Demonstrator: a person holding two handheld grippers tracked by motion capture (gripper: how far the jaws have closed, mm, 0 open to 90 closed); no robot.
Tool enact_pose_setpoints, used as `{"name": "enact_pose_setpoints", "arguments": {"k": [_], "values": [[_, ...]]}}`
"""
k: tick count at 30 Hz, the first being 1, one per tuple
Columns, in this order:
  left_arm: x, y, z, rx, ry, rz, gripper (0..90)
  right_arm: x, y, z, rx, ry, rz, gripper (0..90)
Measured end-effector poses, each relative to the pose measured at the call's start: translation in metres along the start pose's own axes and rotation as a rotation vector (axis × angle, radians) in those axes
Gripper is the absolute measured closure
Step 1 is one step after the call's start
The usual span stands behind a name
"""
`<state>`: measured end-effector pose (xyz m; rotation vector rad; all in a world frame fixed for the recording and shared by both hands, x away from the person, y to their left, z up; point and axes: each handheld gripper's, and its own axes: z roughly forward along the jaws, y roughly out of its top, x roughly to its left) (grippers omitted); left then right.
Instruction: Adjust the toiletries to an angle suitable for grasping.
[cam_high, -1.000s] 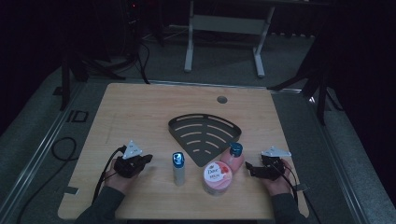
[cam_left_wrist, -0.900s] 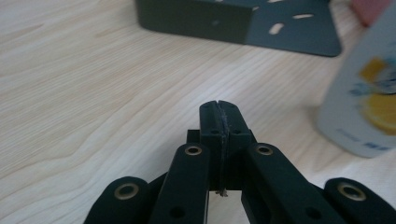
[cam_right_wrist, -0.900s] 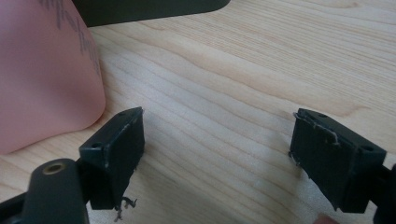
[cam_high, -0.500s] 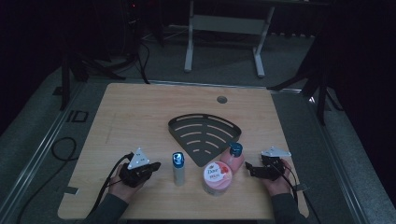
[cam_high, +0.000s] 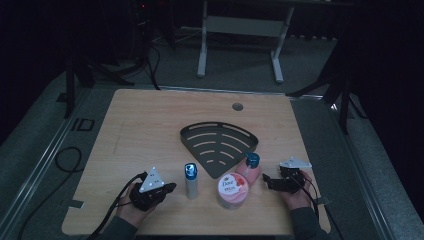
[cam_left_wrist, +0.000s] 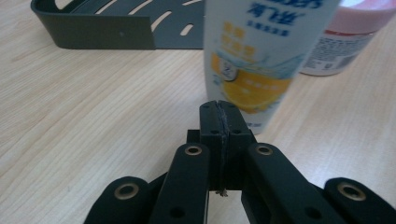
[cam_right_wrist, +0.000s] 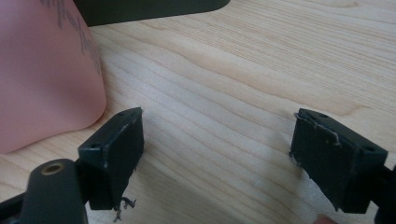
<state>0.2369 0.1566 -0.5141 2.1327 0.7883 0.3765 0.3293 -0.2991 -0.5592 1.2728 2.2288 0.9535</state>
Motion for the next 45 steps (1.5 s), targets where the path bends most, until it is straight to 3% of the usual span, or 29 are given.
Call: {"name": "enact_pose_setpoints", "arguments": {"k": [11, 21, 26, 31, 45], "values": [[-0.020, 0.001, 0.007, 0.015, -0.053, 0.052, 89.5, 0.000, 0.000, 0.000, 0.000, 0.000, 0.000, 16.7], [-0.029, 0.005, 0.015, -0.015, -0.094, 0.062, 89.5, 0.000, 0.000, 0.000, 0.000, 0.000, 0.000, 16.7], [-0.035, 0.006, 0.025, 0.010, -0.102, 0.089, 89.5, 0.000, 0.000, 0.000, 0.000, 0.000, 0.000, 16.7], [-0.038, 0.009, 0.030, 0.006, -0.118, 0.095, 89.5, 0.000, 0.000, 0.000, 0.000, 0.000, 0.001, 16.7], [-0.044, 0.014, 0.047, 0.032, -0.102, 0.114, 89.6, 0.000, 0.000, 0.000, 0.000, 0.000, 0.001, 16.7]]}}
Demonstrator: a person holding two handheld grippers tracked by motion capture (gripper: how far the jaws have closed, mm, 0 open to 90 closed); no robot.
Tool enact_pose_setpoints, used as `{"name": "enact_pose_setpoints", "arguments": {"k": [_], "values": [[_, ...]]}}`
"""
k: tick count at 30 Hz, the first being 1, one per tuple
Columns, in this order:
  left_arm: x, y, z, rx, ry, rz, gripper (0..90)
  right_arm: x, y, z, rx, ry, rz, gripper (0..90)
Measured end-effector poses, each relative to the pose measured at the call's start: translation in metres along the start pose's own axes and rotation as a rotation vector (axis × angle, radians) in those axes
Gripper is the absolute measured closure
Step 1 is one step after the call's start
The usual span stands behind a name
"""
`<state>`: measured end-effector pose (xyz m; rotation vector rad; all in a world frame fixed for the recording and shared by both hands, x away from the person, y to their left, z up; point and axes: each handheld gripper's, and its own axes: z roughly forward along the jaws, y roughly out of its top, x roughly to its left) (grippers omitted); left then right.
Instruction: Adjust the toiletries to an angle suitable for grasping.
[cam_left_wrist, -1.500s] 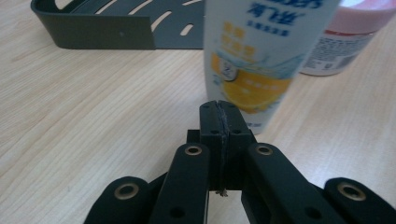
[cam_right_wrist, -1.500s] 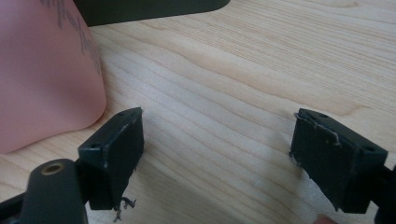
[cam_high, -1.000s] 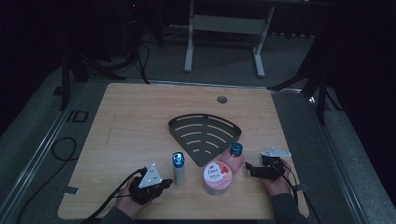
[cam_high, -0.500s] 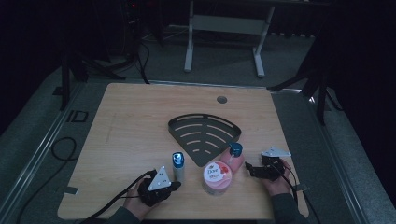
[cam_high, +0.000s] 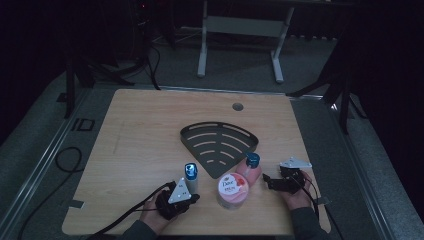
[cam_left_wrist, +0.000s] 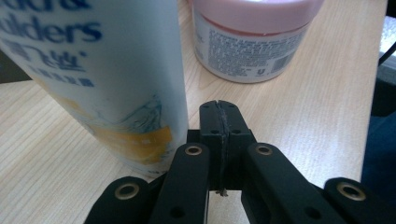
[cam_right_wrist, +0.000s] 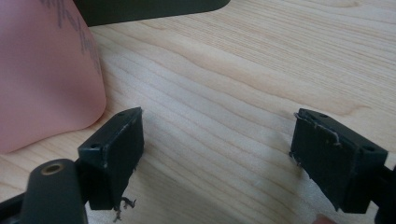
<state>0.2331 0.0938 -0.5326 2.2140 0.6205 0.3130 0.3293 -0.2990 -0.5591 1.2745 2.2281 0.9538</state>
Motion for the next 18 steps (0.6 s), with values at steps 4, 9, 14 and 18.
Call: {"name": "enact_pose_setpoints", "arguments": {"k": [4, 9, 14, 18], "values": [[0.0012, -0.0004, 0.0035, 0.010, 0.002, -0.002, 89.7, 0.0000, 0.0000, 0.0000, 0.000, 0.000, 0.000, 16.7], [0.0015, -0.0007, 0.0048, 0.023, 0.016, 0.008, 89.7, 0.0000, 0.0000, 0.0000, 0.000, 0.000, 0.000, 16.7], [0.0042, -0.0006, 0.0067, 0.029, 0.032, 0.001, 89.7, 0.0000, 0.0000, 0.0000, 0.000, 0.000, 0.000, 16.7], [0.0079, -0.0007, 0.0087, 0.040, 0.046, 0.001, 89.7, 0.0000, 0.0000, 0.0000, 0.000, 0.000, 0.000, 16.7]]}}
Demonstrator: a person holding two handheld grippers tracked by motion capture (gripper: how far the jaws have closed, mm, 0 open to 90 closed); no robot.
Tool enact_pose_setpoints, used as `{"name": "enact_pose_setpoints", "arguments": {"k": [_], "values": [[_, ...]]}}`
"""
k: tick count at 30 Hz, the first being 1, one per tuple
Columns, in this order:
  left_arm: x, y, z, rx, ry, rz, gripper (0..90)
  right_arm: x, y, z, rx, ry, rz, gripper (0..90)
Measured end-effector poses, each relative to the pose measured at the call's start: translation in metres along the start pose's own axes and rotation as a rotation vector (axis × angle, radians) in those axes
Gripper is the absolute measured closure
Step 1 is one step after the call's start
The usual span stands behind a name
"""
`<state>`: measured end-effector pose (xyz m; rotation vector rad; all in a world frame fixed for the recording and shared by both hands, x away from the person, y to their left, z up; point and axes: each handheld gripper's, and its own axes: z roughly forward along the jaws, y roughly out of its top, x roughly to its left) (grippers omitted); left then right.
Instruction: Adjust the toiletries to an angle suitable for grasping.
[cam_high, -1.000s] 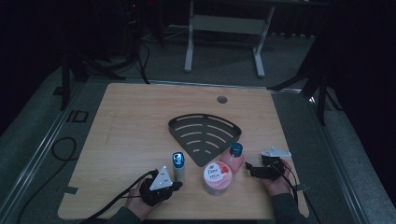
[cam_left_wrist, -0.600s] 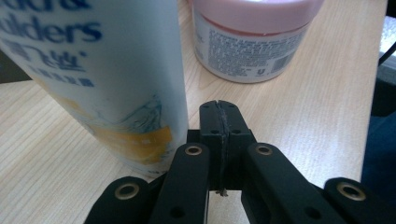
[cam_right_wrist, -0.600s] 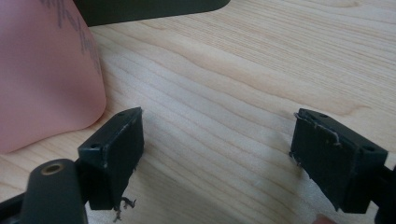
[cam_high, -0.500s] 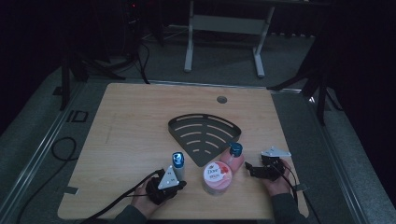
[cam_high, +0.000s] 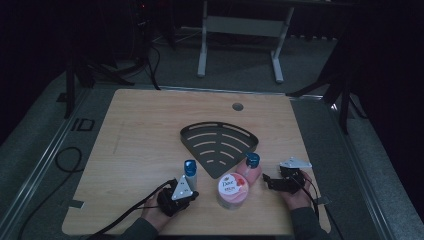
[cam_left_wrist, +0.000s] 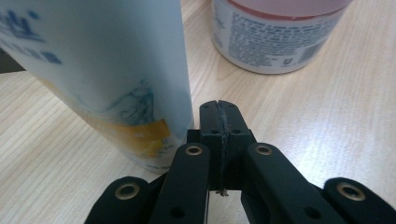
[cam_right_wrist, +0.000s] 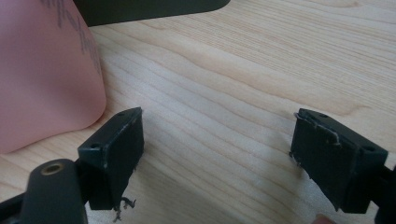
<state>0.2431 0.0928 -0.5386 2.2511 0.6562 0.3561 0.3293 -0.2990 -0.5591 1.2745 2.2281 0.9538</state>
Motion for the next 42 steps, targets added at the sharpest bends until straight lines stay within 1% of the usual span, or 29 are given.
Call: {"name": "enact_pose_setpoints", "arguments": {"k": [10, 14, 19, 23, 42], "values": [[0.013, 0.001, 0.002, 0.006, 0.040, -0.029, 89.7, 0.000, 0.000, 0.000, 0.000, 0.001, 0.000, 16.6], [0.018, 0.002, 0.004, 0.004, 0.047, -0.043, 89.7, 0.000, 0.000, 0.000, 0.001, 0.001, 0.001, 16.6], [0.021, 0.004, 0.007, 0.004, 0.060, -0.043, 89.7, 0.000, 0.000, 0.000, 0.001, 0.001, 0.000, 16.5], [0.025, 0.005, 0.010, 0.000, 0.073, -0.054, 89.7, 0.000, 0.000, 0.000, 0.001, 0.001, 0.000, 16.5], [0.045, 0.010, 0.015, -0.034, 0.149, -0.146, 89.7, 0.000, 0.000, 0.000, 0.001, 0.002, 0.000, 16.3]]}}
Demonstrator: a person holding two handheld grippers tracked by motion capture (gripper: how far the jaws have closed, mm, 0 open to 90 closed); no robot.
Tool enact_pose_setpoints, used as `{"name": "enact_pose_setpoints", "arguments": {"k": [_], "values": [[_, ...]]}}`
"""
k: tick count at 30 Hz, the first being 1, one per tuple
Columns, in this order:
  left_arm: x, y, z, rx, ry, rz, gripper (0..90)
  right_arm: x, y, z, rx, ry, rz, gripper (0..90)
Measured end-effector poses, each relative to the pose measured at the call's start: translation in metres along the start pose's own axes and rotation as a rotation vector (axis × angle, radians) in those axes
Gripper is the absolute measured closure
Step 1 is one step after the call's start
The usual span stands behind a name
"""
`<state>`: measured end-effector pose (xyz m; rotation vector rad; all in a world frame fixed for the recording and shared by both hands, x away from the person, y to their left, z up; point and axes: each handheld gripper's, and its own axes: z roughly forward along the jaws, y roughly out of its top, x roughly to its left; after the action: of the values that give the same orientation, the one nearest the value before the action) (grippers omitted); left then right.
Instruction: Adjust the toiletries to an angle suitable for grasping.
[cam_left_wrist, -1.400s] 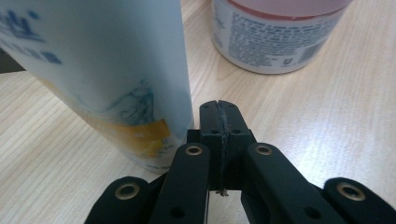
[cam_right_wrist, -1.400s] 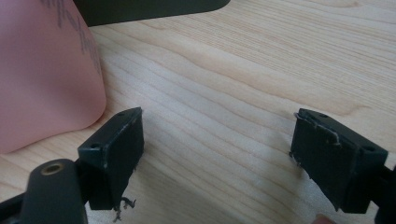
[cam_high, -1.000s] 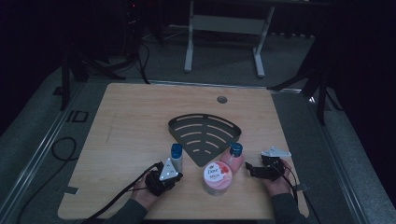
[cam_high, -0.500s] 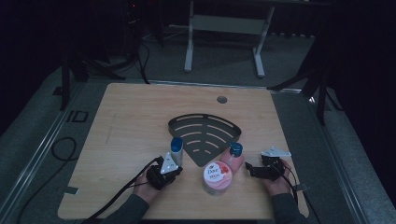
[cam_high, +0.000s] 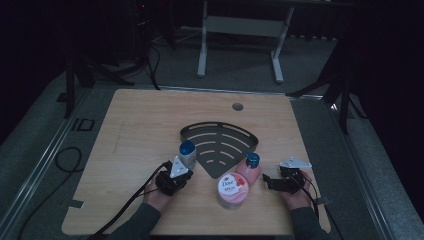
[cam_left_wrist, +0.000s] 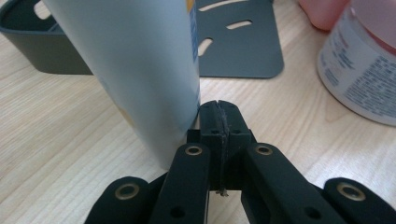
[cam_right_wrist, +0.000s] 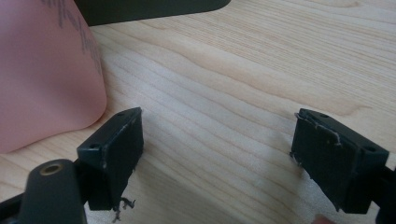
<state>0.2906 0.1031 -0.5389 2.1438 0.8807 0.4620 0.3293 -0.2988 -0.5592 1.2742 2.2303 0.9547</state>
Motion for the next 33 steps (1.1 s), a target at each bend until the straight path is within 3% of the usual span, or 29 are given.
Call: {"name": "enact_pose_setpoints", "arguments": {"k": [7, 13, 24, 33], "values": [[-0.010, 0.006, 0.003, -0.013, -0.006, 0.025, 89.7, 0.000, 0.000, 0.000, 0.000, 0.000, 0.000, 16.3], [-0.012, 0.005, 0.012, -0.010, 0.011, 0.016, 89.8, 0.000, 0.000, 0.000, 0.000, 0.000, 0.000, 16.3], [-0.005, 0.006, 0.016, -0.022, 0.053, -0.005, 89.9, 0.000, 0.000, 0.000, 0.001, 0.000, 0.000, 16.2], [-0.005, 0.004, 0.026, 0.014, 0.059, 0.022, 89.9, 0.000, 0.000, 0.000, 0.000, 0.001, -0.001, 16.2]]}}
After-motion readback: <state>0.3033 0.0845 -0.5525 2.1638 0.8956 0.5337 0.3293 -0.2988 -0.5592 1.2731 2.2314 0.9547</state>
